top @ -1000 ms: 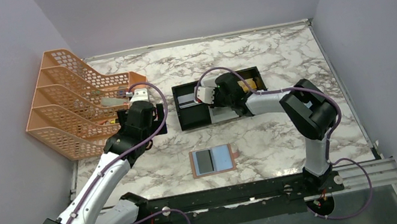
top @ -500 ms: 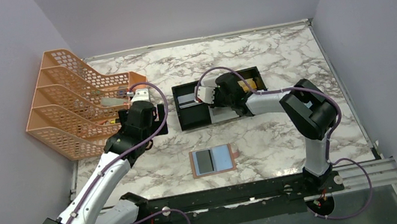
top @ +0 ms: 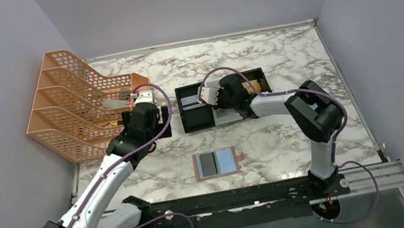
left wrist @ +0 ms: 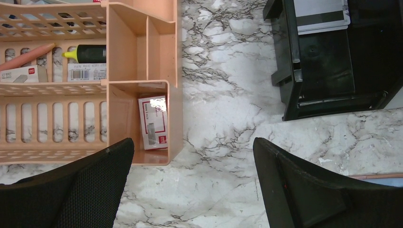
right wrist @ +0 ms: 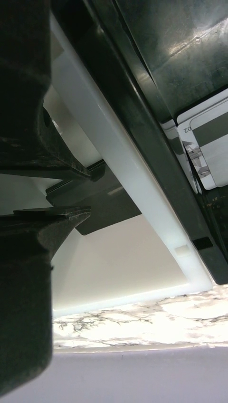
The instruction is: Take the credit cards out of the card holder
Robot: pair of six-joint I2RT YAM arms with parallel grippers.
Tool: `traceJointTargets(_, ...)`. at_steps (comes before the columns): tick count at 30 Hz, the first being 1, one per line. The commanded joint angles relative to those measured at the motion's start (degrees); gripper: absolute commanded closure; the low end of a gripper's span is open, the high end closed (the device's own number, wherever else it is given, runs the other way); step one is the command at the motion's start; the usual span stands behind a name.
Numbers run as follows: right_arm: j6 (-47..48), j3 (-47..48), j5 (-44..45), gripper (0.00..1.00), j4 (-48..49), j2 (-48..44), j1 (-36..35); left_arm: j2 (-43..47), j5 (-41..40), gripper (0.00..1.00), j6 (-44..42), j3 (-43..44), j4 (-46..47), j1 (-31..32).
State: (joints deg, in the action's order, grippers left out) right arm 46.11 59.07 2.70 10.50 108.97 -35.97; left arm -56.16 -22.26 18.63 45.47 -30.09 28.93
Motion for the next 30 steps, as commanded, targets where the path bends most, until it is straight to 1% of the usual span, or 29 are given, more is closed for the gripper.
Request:
traceJointTargets(1, -3.8, 0.6, 1.3, 0.73, 4.4, -2.3, 0.3, 0.1, 1.5, 0.01, -0.7, -0.3, 0.1, -0.3)
traceJointTargets(7, -13.7, -1.6, 4.6, 0.73, 10.2, -8.1, 0.3, 0.7, 2.3, 0.01, -0.5, -0.3, 0.1, -0.3)
traceJointTargets(9, -19.9, -3.9, 4.4, 0.72, 11.6, -11.6, 0.3, 1.0, 2.4, 0.01, -0.3, -0.4, 0.2, -0.3)
traceJointTargets(11, -28.2, -6.9, 3.9, 0.70, 13.3, -16.0, 0.3, 1.2, 2.4, 0.01, 0.1, -0.6, 0.2, -0.3)
traceJointTargets(13, -38.6, -9.1, 1.8, 0.70, 11.5, -20.3, 0.3, 1.2, 3.2, 0.01, 0.6, -0.6, 0.2, -0.3)
traceJointTargets(15, -47.9, -11.1, -1.9, 0.70, 7.9, -24.6, 0.3, 1.1, 4.7, 0.01, 0.9, -0.6, 0.5, -0.3)
traceJointTargets(16, -54.8, -12.2, -3.6, 0.70, 6.5, -26.4, 0.3, 0.9, 5.4, 0.01, 0.9, -0.6, 0.6, -0.3)
traceJointTargets(18, -64.2, -14.4, -7.3, 0.69, 3.5, -30.1, 0.3, 0.9, 6.6, 0.01, 1.0, -0.5, 0.7, -0.3)
traceJointTargets(22, -75.8, -19.3, -16.0, 0.68, 0.0, -36.3, 0.3, 1.7, 7.3, 0.01, 1.6, -0.8, 0.9, -0.3)
traceJointTargets(24, -80.1, -22.1, -20.4, 0.67, -1.0, -39.1, 0.3, 2.1, 7.8, 0.01, 1.7, -0.8, 0.9, -0.3)
traceJointTargets(27, -81.9, -26.2, -28.5, 0.67, 1.2, -41.5, 0.3, 2.9, 8.8, 0.01, 2.2, -1.2, 1.2, -0.3)
traceJointTargets(28, -81.6, -26.5, -29.9, 0.66, 0.1, -41.9, 0.3, 2.9, 9.6, 0.01, 2.5, -1.7, 1.8, -0.3)
traceJointTargets(30, -79.3, -24.2, -31.2, 0.65, -6.6, -42.2, 0.3, 1.8, 13.5, 0.01, 3.2, -2.3, 2.9, -0.3)
